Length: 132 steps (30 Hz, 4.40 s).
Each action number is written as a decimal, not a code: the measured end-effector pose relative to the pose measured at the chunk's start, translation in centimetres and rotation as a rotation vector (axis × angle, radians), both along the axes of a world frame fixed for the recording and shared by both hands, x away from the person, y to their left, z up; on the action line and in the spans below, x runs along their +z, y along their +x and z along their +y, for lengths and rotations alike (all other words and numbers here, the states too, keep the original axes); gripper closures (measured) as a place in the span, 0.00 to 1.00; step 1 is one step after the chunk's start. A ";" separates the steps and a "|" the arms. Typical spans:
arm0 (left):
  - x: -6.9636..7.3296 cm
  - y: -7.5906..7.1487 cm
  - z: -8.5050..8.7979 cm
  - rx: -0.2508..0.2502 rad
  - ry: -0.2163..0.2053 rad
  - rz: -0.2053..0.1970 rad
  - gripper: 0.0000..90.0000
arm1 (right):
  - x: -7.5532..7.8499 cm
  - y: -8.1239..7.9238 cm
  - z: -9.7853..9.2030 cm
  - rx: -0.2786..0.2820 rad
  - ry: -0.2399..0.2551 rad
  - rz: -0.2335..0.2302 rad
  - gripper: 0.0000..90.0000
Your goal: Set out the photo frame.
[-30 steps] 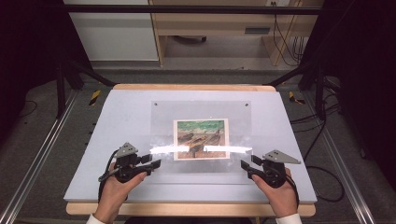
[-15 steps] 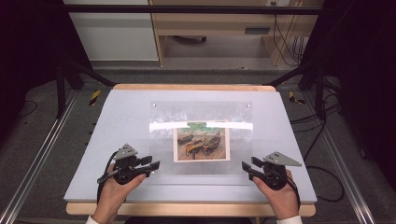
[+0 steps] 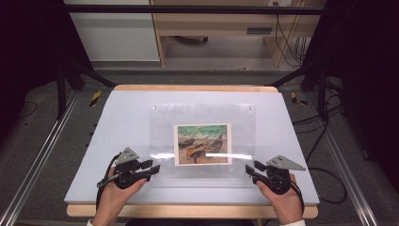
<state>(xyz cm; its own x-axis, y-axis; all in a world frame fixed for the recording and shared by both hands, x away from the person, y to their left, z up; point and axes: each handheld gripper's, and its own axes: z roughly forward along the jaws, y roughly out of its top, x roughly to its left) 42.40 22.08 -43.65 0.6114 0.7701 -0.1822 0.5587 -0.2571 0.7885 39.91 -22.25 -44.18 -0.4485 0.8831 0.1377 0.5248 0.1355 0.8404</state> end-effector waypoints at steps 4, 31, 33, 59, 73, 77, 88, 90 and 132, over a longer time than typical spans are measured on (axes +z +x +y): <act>-0.1 -0.1 0.1 -0.002 -0.005 0.000 0.66 | 0.0 -0.2 0.0 -0.004 -0.003 -0.001 0.68; -0.2 -0.9 0.6 -0.031 0.010 0.012 0.75 | -0.2 -1.1 -0.1 0.003 -0.023 0.012 0.74; -0.2 -1.0 0.6 -0.036 0.018 0.007 0.75 | -0.2 -1.2 -0.2 0.006 -0.026 0.012 0.75; -0.7 -1.9 0.7 -0.069 0.047 0.018 0.77 | -0.6 -2.4 -0.1 0.005 -0.042 0.023 0.77; -0.9 -2.3 0.7 -0.084 0.063 0.033 0.77 | -0.9 -2.9 -0.1 0.014 -0.048 0.037 0.77; -1.0 -2.4 0.7 -0.088 0.068 0.033 0.77 | -0.9 -3.0 -0.1 0.019 -0.055 0.037 0.77; -1.0 -2.4 0.7 -0.094 0.074 0.036 0.77 | -1.0 -3.2 -0.1 0.019 -0.055 0.041 0.77; -1.0 -2.4 0.7 -0.095 0.075 0.037 0.77 | -1.0 -3.2 -0.1 0.022 -0.056 0.041 0.77; -1.1 -2.5 0.5 -0.110 0.080 0.049 0.76 | -1.1 -3.1 0.3 0.041 -0.055 0.037 0.67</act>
